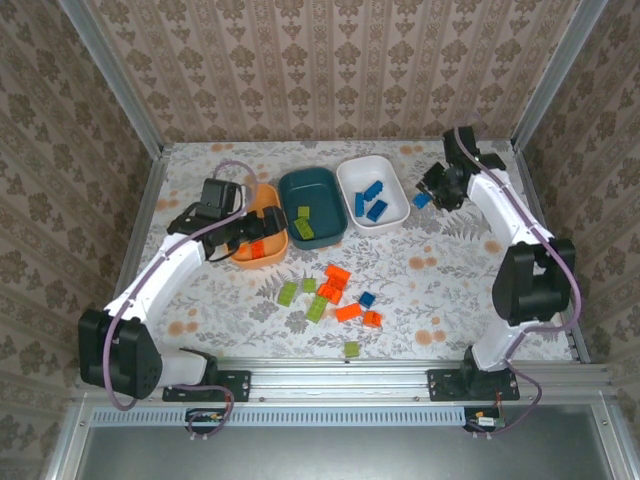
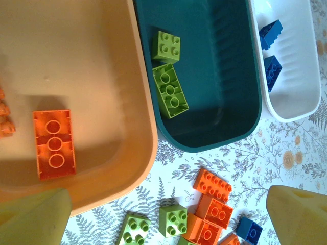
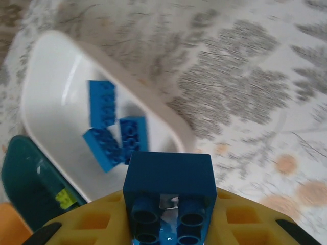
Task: Sort the legos into containers by color
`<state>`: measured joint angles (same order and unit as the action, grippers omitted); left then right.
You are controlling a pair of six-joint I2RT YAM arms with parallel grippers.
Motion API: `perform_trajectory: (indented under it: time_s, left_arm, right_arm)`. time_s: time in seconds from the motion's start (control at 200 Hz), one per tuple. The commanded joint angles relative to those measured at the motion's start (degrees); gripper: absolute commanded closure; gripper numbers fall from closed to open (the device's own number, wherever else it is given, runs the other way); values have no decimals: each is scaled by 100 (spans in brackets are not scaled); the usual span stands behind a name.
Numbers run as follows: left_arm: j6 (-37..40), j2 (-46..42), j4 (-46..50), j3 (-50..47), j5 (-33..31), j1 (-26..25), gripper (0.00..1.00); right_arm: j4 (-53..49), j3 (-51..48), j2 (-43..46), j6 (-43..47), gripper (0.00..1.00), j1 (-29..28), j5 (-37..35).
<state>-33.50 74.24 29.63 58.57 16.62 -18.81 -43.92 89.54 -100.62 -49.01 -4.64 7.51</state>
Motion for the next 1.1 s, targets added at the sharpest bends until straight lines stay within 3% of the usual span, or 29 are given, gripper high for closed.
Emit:
perform_trajectory:
  time_s: [0.0, 0.265, 0.635, 0.935, 1.09]
  left_arm:
    - [-69, -210, 128, -143, -12, 92, 0]
    - [-17, -440, 313, -188, -19, 245, 0]
    - [43, -561, 473, -234, 45, 457, 0]
    - [98, -194, 433, 37, 165, 492, 0]
    - [120, -10, 397, 153, 232, 486, 0]
  right_arm:
    - [-320, 658, -669, 895, 69, -296, 315]
    - [-1322, 2462, -2133, 1837, 69, -932, -679]
    - [-2401, 4444, -3512, 2784, 67, -1177, -1993]
    - [-2525, 4635, -3813, 3295, 63, -1367, -2484]
    - [-2555, 4649, -3843, 3376, 52, -1477, -2639]
